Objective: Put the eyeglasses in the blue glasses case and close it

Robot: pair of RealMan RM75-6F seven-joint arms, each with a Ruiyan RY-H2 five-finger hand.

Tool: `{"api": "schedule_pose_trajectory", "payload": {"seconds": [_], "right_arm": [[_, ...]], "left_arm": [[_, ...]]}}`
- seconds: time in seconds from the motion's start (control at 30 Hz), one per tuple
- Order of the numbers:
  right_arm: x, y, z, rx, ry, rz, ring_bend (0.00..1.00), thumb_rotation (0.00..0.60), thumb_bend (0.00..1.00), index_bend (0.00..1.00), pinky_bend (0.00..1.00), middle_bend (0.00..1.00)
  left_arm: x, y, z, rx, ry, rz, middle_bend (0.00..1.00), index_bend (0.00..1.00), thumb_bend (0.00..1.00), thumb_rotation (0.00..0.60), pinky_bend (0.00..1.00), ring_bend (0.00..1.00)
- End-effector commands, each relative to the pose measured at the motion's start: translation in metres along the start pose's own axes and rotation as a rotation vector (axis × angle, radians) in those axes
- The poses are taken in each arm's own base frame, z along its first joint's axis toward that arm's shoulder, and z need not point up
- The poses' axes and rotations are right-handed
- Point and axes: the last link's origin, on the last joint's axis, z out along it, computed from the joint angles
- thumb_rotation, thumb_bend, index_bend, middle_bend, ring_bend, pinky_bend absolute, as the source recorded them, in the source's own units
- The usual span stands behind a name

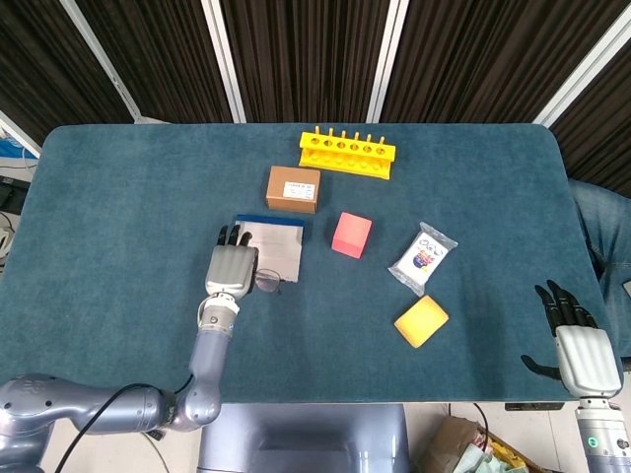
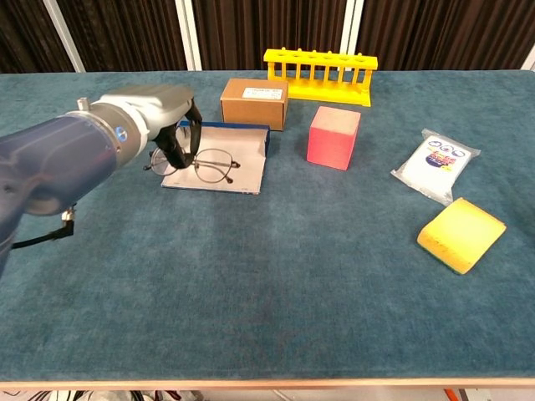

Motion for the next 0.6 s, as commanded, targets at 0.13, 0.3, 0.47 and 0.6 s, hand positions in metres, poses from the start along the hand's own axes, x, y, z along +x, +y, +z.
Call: {"api": "schedule_pose_trajectory", "payload": {"seconds": [0.13,0.3,0.47,0.6], "right_arm": [[0.000,0.000,0.000,-0.004,0.001,0.003,0.10,0.600,0.13,0.01,0.22,0.00],[0.001,0.001,0.000,-0.014,-0.002,0.014,0.10,0.600,0.13,0.01,0.22,0.00],[0.000,0.002,0.001,-0.021,-0.009,0.023,0.10,0.600,0.13,0.01,0.22,0.00],[0.000,0.001,0.001,-0.022,-0.013,0.028,0.10,0.600,0.13,0.01,0.22,0.00]], "left_arm": [[0.001,0.006,0.021,0.050,0.006,0.005,0.18,0.57,0.43,0.600,0.00,0.00],[-0.001,0.009,0.034,0.061,0.004,0.013,0.18,0.57,0.43,0.600,0.00,0.00],[-0.002,0.013,0.045,0.068,0.000,0.005,0.19,0.58,0.43,0.600,0.00,0.00],[-0.003,0.019,0.055,0.070,0.004,0.010,0.19,0.58,0.43,0.600,0.00,0.00]]}}
